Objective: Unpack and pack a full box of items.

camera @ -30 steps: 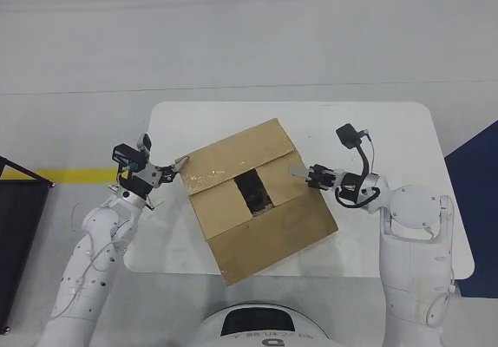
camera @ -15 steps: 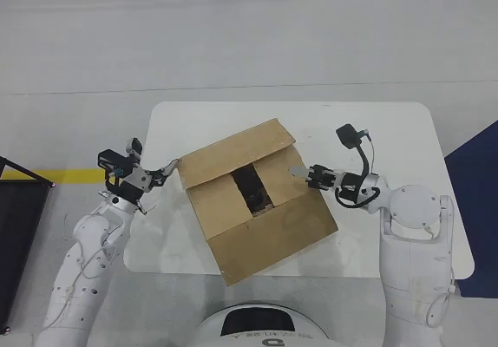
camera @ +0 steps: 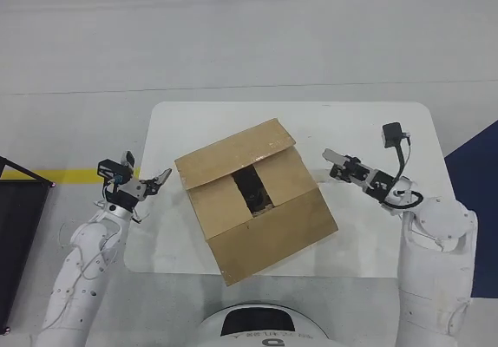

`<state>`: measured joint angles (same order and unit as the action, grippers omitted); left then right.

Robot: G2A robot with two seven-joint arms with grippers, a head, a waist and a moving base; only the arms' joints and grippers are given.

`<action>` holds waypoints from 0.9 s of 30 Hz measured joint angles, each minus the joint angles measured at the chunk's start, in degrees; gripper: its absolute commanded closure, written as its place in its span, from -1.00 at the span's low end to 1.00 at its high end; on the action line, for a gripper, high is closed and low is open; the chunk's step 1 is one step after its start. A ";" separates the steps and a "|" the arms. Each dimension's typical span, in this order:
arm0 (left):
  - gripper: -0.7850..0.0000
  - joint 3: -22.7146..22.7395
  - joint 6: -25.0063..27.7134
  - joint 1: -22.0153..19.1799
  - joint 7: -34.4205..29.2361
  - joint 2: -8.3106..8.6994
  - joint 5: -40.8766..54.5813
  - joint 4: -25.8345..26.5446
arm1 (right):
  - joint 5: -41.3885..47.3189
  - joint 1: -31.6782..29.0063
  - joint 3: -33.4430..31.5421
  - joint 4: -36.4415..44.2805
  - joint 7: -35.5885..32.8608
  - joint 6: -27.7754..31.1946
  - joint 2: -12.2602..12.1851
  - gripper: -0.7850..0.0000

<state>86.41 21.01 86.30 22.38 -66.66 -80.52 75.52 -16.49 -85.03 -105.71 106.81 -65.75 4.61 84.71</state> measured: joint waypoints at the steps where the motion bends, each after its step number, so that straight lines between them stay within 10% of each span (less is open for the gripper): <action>1: -1.00 -0.03 -0.28 0.00 0.00 0.02 -0.38 -0.08 | -0.62 0.35 0.13 -0.59 -0.25 -0.47 -0.18 -1.00; 27: -1.00 -9.46 -4.73 -8.69 -6.80 -1.40 -6.31 0.40 | 9.83 3.66 -0.25 -9.46 -19.92 0.43 -5.54 -1.00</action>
<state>76.95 16.28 77.62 15.58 -68.06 -86.83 75.92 -6.66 -81.37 -105.96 97.34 -85.67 5.04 79.16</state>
